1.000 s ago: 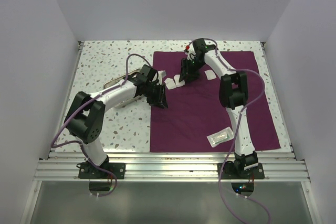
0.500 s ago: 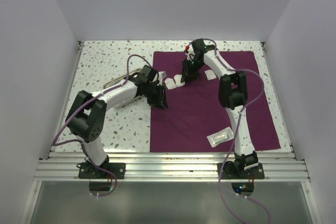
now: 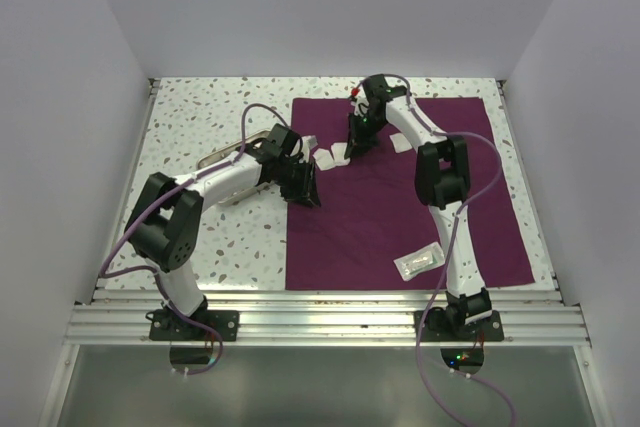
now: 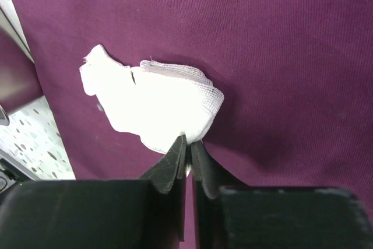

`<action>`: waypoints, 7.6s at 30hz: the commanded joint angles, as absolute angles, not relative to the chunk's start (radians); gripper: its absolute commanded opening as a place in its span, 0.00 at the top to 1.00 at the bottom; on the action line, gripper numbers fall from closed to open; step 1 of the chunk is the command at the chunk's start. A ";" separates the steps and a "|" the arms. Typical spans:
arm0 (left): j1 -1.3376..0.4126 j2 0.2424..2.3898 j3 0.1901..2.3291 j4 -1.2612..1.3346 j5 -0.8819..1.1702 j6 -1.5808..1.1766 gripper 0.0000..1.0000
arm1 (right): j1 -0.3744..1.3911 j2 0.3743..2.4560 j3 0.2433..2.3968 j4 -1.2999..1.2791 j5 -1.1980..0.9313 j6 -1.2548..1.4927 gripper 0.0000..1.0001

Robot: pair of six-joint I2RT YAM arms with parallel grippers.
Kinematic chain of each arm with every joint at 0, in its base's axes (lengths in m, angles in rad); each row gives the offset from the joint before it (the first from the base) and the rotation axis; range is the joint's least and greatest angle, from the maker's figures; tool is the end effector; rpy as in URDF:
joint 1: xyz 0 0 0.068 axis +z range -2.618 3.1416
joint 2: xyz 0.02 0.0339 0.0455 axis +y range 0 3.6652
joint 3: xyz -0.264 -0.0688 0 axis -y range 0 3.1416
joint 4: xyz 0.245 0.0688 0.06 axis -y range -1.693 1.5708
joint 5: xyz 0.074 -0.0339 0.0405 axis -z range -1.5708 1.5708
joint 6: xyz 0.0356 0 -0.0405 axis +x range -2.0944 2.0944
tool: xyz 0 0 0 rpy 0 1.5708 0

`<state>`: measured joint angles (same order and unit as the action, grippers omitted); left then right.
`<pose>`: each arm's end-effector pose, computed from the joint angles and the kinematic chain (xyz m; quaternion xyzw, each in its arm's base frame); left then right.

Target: Prepare the surgical pack

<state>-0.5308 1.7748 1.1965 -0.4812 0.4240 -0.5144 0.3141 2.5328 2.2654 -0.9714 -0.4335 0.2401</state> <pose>0.3061 -0.1967 0.1955 0.0610 0.9454 -0.2998 0.1126 0.4931 0.1759 0.1571 -0.0711 0.9612 0.2482 0.0972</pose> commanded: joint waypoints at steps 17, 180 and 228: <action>-0.520 1.761 1.230 -0.399 0.497 -0.571 0.53 | 0.311 2.484 2.341 -0.971 -0.433 0.282 1.00; -0.370 1.594 0.801 0.690 0.879 -1.339 1.00 | 0.500 1.664 1.542 -0.738 -0.690 0.480 0.97; -0.041 1.817 1.252 -0.287 0.379 -0.538 0.26 | 0.334 1.841 1.778 -1.088 -0.161 0.408 0.01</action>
<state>-0.0460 1.9339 1.2129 -0.1761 0.4446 -0.6174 0.3454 1.8473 1.7119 -1.0412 -0.2600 0.3775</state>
